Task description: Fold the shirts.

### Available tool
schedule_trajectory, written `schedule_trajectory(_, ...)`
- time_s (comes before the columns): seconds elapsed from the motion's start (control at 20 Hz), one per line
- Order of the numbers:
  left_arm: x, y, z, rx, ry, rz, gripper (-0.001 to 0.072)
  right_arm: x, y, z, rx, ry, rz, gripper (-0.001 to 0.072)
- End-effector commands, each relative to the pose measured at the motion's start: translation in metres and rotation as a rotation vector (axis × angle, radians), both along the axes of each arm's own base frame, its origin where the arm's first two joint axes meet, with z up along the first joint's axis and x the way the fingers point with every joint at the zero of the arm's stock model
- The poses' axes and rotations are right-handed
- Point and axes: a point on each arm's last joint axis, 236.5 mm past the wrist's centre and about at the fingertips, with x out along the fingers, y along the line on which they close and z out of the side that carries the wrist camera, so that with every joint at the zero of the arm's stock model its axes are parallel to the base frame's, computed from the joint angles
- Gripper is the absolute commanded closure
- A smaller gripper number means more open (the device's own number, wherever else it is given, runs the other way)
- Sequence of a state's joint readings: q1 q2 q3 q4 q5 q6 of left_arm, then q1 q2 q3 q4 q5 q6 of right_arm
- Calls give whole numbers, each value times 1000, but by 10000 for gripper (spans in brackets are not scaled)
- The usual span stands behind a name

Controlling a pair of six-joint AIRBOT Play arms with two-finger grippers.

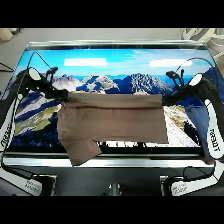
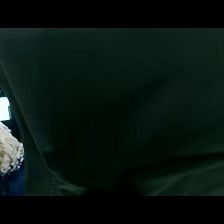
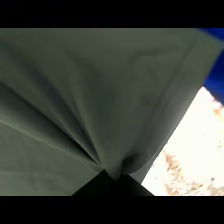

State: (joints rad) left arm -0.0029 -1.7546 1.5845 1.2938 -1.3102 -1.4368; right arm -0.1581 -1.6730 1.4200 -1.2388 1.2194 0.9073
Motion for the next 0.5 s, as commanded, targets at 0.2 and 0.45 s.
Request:
schedule_trajectory(0.2, -31, -12, 8, -101, 127, 1, 251, -18, -7, 9, 24, 82, -40, 288)
schedule_trajectory(0.45, -70, 32, 43, -106, 124, 99, 265, -68, -57, 45, 35, 183, -116, 243)
